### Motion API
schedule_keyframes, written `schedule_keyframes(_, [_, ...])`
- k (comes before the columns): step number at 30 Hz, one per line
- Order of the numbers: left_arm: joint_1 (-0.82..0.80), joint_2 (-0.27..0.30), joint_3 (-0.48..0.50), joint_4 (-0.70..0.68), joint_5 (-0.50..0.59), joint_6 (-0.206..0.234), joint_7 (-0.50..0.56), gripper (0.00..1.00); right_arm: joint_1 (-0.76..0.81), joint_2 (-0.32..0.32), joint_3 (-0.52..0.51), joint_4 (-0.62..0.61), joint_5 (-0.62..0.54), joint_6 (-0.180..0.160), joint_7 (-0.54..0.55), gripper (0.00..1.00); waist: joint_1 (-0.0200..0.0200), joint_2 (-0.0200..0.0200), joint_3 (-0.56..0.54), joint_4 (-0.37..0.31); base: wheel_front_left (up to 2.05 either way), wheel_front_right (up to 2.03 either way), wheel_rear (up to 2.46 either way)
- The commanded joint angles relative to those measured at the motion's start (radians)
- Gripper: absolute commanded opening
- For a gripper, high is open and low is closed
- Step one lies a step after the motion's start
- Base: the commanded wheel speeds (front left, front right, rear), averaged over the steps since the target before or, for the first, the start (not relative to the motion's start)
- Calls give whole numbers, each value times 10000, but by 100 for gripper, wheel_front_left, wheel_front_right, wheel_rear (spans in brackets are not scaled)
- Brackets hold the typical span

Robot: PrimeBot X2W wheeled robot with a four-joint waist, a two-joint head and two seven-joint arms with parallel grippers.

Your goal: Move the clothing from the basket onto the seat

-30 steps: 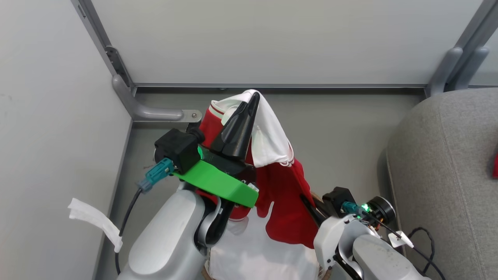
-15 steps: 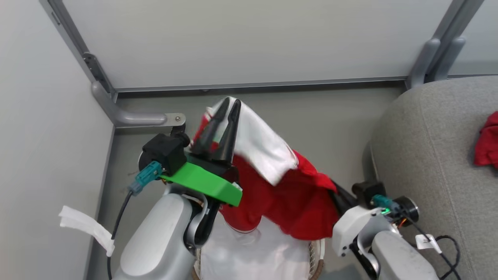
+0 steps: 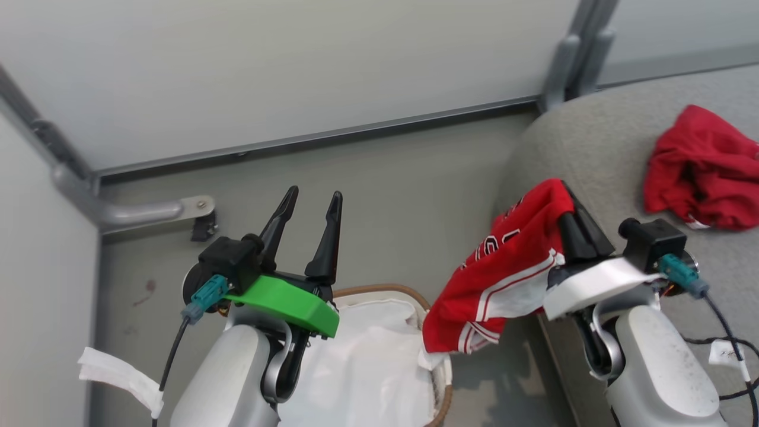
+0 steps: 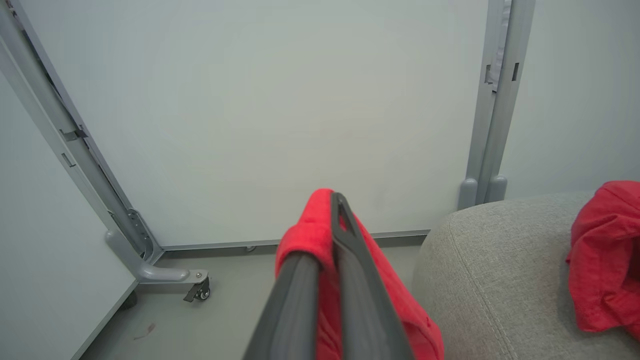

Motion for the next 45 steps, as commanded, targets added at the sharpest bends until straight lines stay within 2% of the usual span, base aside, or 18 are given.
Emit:
schedule_keyframes(1, [187, 27, 127, 11, 218, -16, 7, 100, -74, -47, -50, -205, 18, -13, -17, 0, 0, -1, 143, -1014, 0, 0, 0])
schedule_keyframes(13, [574, 35, 395, 8, 410, -16, 7, 100, -472, -92, -567, -1656, -270, -13, -19, 0, 0, -1, 550, -3623, 0, 0, 0])
schedule_keyframes(19, [492, 38, 169, 89, 461, -16, 7, 100, -1046, -489, -704, -2049, -361, -13, -19, 0, 0, -1, 871, -4643, 0, 0, 0])
schedule_keyframes(22, [234, 42, -189, 173, 421, -16, 7, 100, -1430, -885, -934, -2298, -454, -13, -17, 0, 0, -1, 1078, -4737, 0, 0, 0])
schedule_keyframes(26, [-18, 47, -606, 345, 420, -16, 7, 100, -2351, -1732, -1005, -2569, -735, -14, -17, 0, 0, -1, 1394, -4789, 0, 0, 0])
schedule_keyframes(32, [-318, 170, -848, 434, 477, -16, 7, 100, -4379, -3018, -830, -2183, -1055, -13, -17, 0, 0, -1, 1966, -4770, 0, 0, 0])
schedule_keyframes(35, [-407, 307, -852, 388, 546, -16, 8, 100, -5561, -3539, -578, -1590, -1344, -14, -13, 0, 0, -1, 2327, -4715, 0, 0, 0])
schedule_keyframes(40, [-811, 490, -1122, 324, 618, -16, 7, 100, -7184, -4515, -700, -294, -2030, -14, -11, 0, 0, -1, 3063, -4096, 0, 0, 0])
schedule_keyframes(43, [-1121, 630, -1236, 235, 620, -16, 7, 100, -7883, -4837, -1096, 422, -2432, -14, -10, 0, 0, -1, 3523, -3677, 0, 0, 0])
schedule_keyframes(45, [-1304, 709, -1319, 197, 612, -16, 7, 100, -8135, -4828, -1359, 803, -2644, -14, -10, 0, 0, -1, 3799, -3431, 0, 0, 0])
